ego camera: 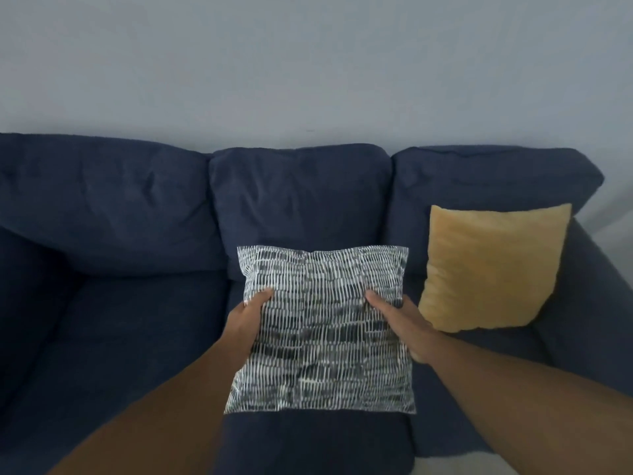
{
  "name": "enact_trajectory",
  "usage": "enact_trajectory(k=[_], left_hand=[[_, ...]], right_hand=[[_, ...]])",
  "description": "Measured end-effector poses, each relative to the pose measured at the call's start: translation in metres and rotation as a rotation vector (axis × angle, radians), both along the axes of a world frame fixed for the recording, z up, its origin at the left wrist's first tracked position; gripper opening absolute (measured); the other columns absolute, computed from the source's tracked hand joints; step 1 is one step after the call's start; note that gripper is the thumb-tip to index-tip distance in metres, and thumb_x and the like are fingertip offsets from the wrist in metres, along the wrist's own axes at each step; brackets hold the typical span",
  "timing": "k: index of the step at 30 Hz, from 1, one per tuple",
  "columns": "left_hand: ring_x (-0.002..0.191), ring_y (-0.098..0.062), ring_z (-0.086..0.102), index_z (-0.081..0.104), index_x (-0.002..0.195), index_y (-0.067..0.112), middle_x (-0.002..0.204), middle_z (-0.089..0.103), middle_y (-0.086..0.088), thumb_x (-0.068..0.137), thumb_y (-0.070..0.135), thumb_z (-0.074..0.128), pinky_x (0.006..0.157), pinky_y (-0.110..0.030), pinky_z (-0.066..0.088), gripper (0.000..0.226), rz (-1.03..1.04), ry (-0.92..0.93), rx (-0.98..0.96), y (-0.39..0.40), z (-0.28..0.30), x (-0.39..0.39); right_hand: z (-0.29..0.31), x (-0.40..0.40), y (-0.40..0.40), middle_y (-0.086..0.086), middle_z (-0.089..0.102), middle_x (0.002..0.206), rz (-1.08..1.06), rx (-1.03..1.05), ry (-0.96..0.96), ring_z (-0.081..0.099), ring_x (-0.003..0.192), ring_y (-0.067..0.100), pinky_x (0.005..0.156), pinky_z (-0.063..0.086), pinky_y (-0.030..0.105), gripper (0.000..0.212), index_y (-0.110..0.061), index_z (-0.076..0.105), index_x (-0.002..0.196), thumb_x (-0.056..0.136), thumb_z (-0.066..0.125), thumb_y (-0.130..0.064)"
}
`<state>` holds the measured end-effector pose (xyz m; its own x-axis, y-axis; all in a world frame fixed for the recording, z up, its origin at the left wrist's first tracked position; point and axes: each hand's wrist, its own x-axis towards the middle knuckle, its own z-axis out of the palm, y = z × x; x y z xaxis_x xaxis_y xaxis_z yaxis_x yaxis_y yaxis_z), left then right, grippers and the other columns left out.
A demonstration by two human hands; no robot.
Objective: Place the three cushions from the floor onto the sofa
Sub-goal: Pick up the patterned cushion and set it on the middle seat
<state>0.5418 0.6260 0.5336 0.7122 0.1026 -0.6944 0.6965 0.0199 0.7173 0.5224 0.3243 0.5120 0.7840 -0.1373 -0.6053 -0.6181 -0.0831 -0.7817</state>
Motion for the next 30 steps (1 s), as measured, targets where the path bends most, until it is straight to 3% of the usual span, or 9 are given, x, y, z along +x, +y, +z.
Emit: enact_trajectory(k=[3, 5, 7, 12, 15, 19, 23, 26, 30], left_hand=[[0.119, -0.024, 0.058, 0.06, 0.141, 0.019, 0.138, 0.062, 0.001, 0.082, 0.069, 0.072, 0.109, -0.044, 0.041, 0.079, -0.014, 0.01, 0.006, -0.01, -0.008, 0.02], [0.121, -0.027, 0.064, 0.065, 0.134, 0.019, 0.135, 0.068, 0.001, 0.064, 0.078, 0.079, 0.113, -0.049, 0.044, 0.093, -0.01, 0.0, -0.002, -0.016, -0.019, 0.036], [0.119, -0.034, 0.069, 0.067, 0.136, 0.021, 0.132, 0.073, -0.006, 0.056, 0.081, 0.081, 0.109, -0.058, 0.051, 0.101, 0.024, 0.017, 0.026, -0.018, -0.038, 0.05], [0.125, -0.031, 0.063, 0.061, 0.144, 0.022, 0.139, 0.067, -0.003, 0.07, 0.072, 0.077, 0.11, -0.055, 0.048, 0.091, 0.082, 0.05, 0.08, -0.037, -0.052, 0.082], [0.109, -0.022, 0.058, 0.053, 0.149, 0.021, 0.125, 0.059, 0.002, 0.1, 0.051, 0.065, 0.094, -0.038, 0.045, 0.059, 0.09, 0.04, 0.107, -0.043, -0.066, 0.101], [0.132, -0.029, 0.053, 0.048, 0.157, 0.02, 0.15, 0.054, 0.0, 0.095, 0.059, 0.066, 0.112, -0.047, 0.041, 0.075, 0.053, 0.052, 0.172, -0.036, -0.091, 0.127], [0.135, -0.032, 0.056, 0.053, 0.152, 0.025, 0.153, 0.056, -0.003, 0.071, 0.071, 0.072, 0.117, -0.057, 0.042, 0.095, 0.062, 0.029, 0.163, -0.033, -0.119, 0.152], [0.139, -0.031, 0.05, 0.045, 0.158, 0.021, 0.158, 0.05, -0.004, 0.091, 0.058, 0.068, 0.117, -0.055, 0.04, 0.079, 0.083, 0.012, 0.18, -0.034, -0.142, 0.168], [0.149, -0.031, 0.038, 0.025, 0.167, 0.024, 0.169, 0.033, -0.001, 0.095, 0.054, 0.065, 0.119, -0.058, 0.037, 0.088, 0.091, 0.022, 0.186, -0.03, -0.178, 0.181]], right_hand=[[-0.007, 0.014, -0.008, -0.001, 0.039, 0.168, -0.049, 0.015, -0.034, 0.042, 0.151, 0.034, 0.123, 0.035, 0.054, 0.117, -0.028, 0.025, 0.168, 0.076, 0.079, -0.076], [-0.017, 0.028, -0.015, 0.0, 0.046, 0.158, -0.065, 0.036, -0.041, 0.049, 0.141, 0.031, 0.116, 0.038, 0.048, 0.097, -0.025, 0.027, 0.166, 0.09, 0.077, -0.059], [-0.026, 0.044, -0.021, -0.002, 0.05, 0.154, -0.061, 0.044, -0.042, 0.053, 0.135, 0.029, 0.115, 0.041, 0.048, 0.092, -0.027, 0.031, 0.162, 0.089, 0.078, -0.057], [-0.057, 0.087, -0.033, -0.005, 0.035, 0.17, 0.036, 0.06, -0.054, 0.039, 0.154, 0.032, 0.124, 0.034, 0.063, 0.138, -0.037, 0.021, 0.167, 0.054, 0.081, -0.09], [-0.071, 0.114, -0.036, -0.006, 0.038, 0.168, 0.047, 0.04, -0.073, 0.04, 0.153, 0.028, 0.124, 0.034, 0.059, 0.127, -0.036, 0.023, 0.166, 0.064, 0.081, -0.083], [-0.098, 0.142, -0.034, -0.011, 0.044, 0.159, 0.088, 0.024, -0.095, 0.045, 0.146, 0.021, 0.122, 0.035, 0.052, 0.104, -0.035, 0.022, 0.166, 0.084, 0.079, -0.067], [-0.125, 0.161, -0.032, -0.011, 0.043, 0.163, 0.109, -0.012, -0.127, 0.045, 0.144, 0.019, 0.121, 0.036, 0.051, 0.103, -0.038, 0.021, 0.165, 0.085, 0.077, -0.068], [-0.15, 0.172, -0.029, -0.011, 0.045, 0.162, 0.099, -0.072, -0.14, 0.048, 0.145, 0.02, 0.122, 0.038, 0.055, 0.108, -0.039, 0.02, 0.164, 0.08, 0.078, -0.073], [-0.184, 0.18, -0.025, -0.011, 0.042, 0.165, 0.074, -0.104, -0.14, 0.044, 0.15, 0.02, 0.124, 0.035, 0.057, 0.119, -0.041, 0.018, 0.165, 0.072, 0.082, -0.078]])
